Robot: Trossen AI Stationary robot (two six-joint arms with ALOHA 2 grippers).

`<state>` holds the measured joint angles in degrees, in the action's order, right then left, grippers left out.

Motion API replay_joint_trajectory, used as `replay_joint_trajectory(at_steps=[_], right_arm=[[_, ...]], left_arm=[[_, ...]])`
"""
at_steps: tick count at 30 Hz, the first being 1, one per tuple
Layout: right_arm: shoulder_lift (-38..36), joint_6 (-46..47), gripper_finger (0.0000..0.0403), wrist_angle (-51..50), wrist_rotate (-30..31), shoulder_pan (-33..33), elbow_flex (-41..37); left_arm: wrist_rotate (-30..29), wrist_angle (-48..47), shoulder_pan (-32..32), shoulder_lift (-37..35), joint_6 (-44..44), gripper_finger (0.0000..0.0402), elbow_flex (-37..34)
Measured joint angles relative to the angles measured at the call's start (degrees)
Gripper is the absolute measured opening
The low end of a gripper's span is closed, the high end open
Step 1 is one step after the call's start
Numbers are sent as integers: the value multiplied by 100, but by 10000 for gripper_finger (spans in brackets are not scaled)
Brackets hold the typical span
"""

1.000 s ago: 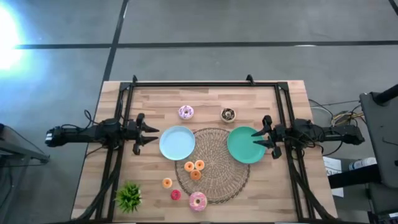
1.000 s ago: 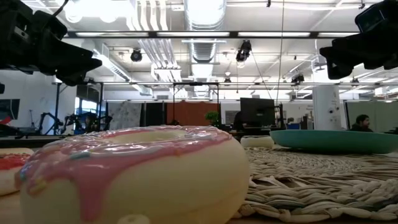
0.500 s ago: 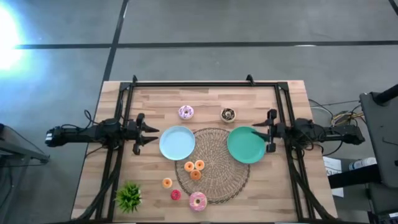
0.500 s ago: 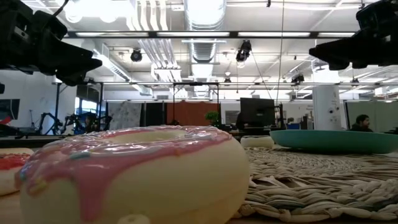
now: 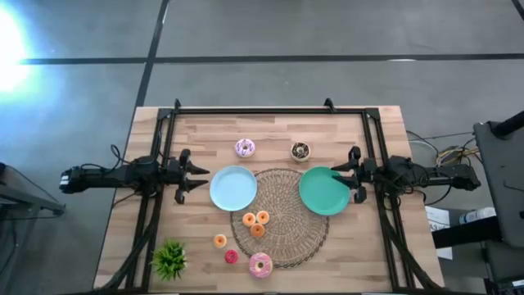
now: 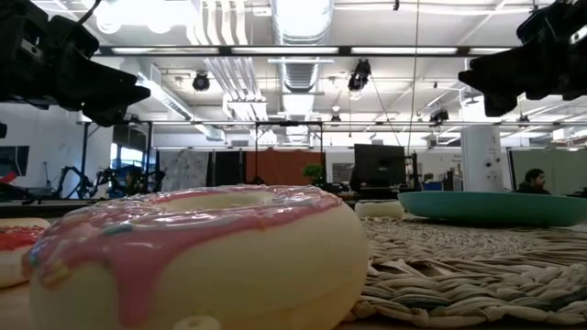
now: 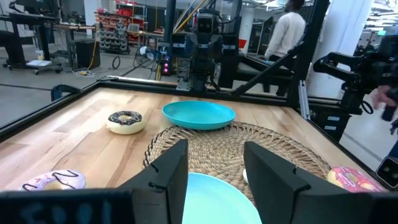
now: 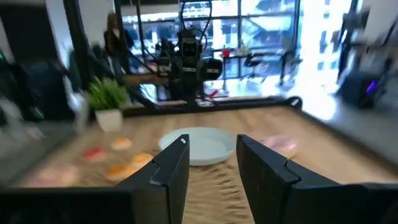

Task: Pick & Place donuts
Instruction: Put the large black donut on the green plate

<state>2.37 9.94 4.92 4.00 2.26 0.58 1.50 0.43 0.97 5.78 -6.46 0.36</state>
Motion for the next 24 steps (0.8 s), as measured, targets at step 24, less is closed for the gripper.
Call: replay_joint_trajectory(at_steps=[24], right_arm=[[244, 3857, 111, 1619, 2521, -7, -4]], left_arm=[[2, 66, 0, 0, -1, 131, 0]])
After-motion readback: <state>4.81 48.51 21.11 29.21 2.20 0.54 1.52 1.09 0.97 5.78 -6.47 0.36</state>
